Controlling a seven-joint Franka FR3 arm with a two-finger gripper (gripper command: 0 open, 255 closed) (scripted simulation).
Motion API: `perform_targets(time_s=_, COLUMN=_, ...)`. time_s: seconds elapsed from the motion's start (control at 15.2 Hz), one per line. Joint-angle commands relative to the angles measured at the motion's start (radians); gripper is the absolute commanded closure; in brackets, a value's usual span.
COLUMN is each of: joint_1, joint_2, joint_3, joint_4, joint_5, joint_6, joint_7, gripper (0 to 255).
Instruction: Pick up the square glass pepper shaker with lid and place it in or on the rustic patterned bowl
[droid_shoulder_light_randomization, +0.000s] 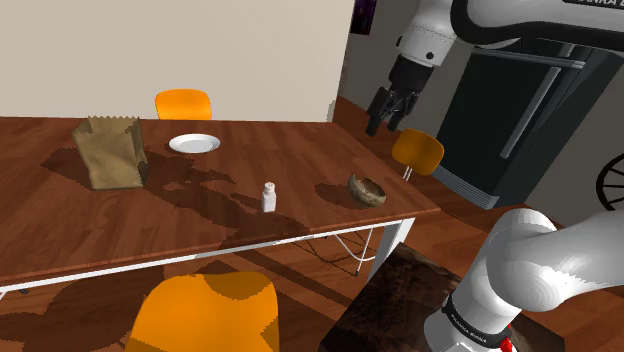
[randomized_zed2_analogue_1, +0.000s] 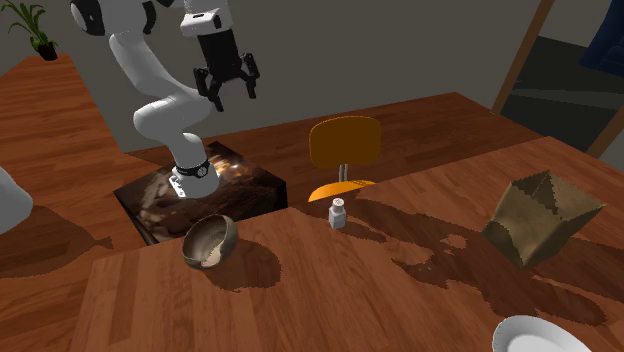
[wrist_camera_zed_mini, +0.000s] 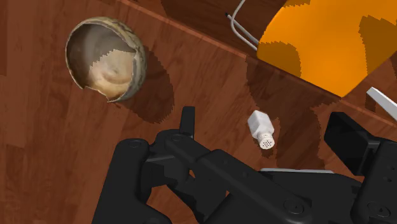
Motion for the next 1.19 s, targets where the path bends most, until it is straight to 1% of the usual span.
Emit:
perform_targets(time_s=0.0, joint_1=0.000, joint_2=0.000, joint_3=0.000, joint_4=0.000, joint_5=0.000, joint_6=0.000, joint_7=0.000, gripper=0)
perform_targets(time_s=0.33, joint_1=-0.010, joint_2=0.102, joint_3=0.073, joint_4=-0.055, joint_5=0.018, joint_6=0.164, joint_7=0.111, gripper=0)
perform_targets(time_s=0.66, joint_1=-0.026, joint_2=0.242, joint_3=0.145, joint_4=-0.069, joint_5=0.017, joint_6=0.324, joint_7=0.226, gripper=0)
perform_targets(time_s=0.92, joint_1=-0.047, joint_2=0.376, joint_3=0.203, joint_4=-0.051, joint_5=-0.004, joint_6=0.441, joint_7=0.327, gripper=0)
perform_targets(time_s=1.12, joint_1=-0.067, joint_2=0.486, joint_3=0.243, joint_4=-0.021, joint_5=-0.038, joint_6=0.519, joint_7=0.411, gripper=0)
